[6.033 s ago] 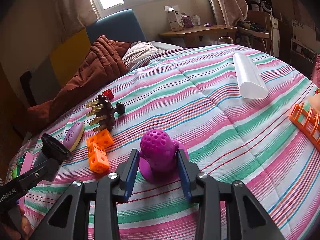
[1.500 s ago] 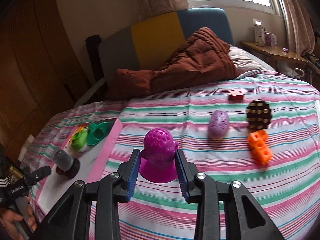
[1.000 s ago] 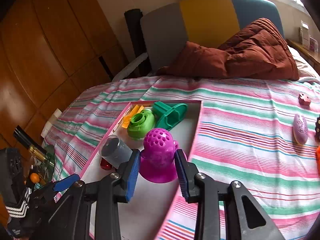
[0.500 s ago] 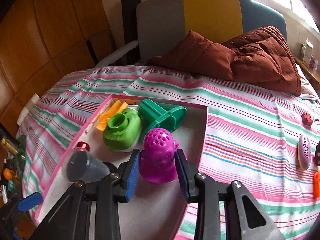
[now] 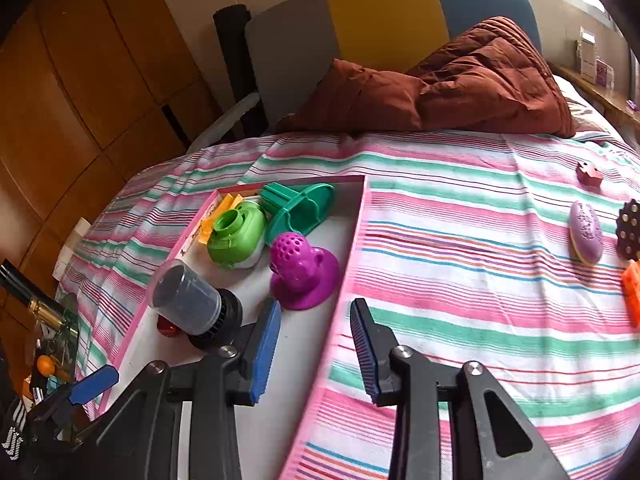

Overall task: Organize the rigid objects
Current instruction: 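Lower the magenta toy into the tray beside the canister, open the right tool, then move both tools from the tray toward the orange blocks and purple egg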

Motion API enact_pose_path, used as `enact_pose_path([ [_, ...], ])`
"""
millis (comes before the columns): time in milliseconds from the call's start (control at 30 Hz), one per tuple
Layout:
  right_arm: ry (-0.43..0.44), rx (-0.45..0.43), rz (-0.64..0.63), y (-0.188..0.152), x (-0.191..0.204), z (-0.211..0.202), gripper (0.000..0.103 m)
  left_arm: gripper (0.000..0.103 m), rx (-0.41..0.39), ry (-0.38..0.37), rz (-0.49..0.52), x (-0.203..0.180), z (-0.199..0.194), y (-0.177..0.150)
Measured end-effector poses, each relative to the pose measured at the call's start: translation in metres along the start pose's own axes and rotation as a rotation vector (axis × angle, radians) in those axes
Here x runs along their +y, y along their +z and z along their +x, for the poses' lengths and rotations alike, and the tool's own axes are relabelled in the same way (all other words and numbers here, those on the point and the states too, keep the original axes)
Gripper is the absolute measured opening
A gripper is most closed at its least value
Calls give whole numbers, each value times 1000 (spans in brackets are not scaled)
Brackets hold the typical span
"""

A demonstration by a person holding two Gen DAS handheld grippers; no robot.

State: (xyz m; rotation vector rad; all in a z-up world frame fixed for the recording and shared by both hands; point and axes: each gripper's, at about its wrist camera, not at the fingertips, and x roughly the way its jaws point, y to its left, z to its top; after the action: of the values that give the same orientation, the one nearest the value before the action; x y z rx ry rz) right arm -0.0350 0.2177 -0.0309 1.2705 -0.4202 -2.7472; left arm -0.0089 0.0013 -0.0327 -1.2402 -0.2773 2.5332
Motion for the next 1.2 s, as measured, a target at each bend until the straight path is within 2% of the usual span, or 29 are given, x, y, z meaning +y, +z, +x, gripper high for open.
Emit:
enact_pose_path([
  [300, -58, 25, 2, -14, -19, -15, 36, 93, 9, -35, 45, -21, -1, -7],
  [733, -175, 46, 66, -41, -82, -37, 36, 93, 42, -95, 144, -70, 0, -12],
  [1200, -296, 5, 109, -54, -142, -71, 36, 93, 85, -119, 272, -125, 5, -32],
])
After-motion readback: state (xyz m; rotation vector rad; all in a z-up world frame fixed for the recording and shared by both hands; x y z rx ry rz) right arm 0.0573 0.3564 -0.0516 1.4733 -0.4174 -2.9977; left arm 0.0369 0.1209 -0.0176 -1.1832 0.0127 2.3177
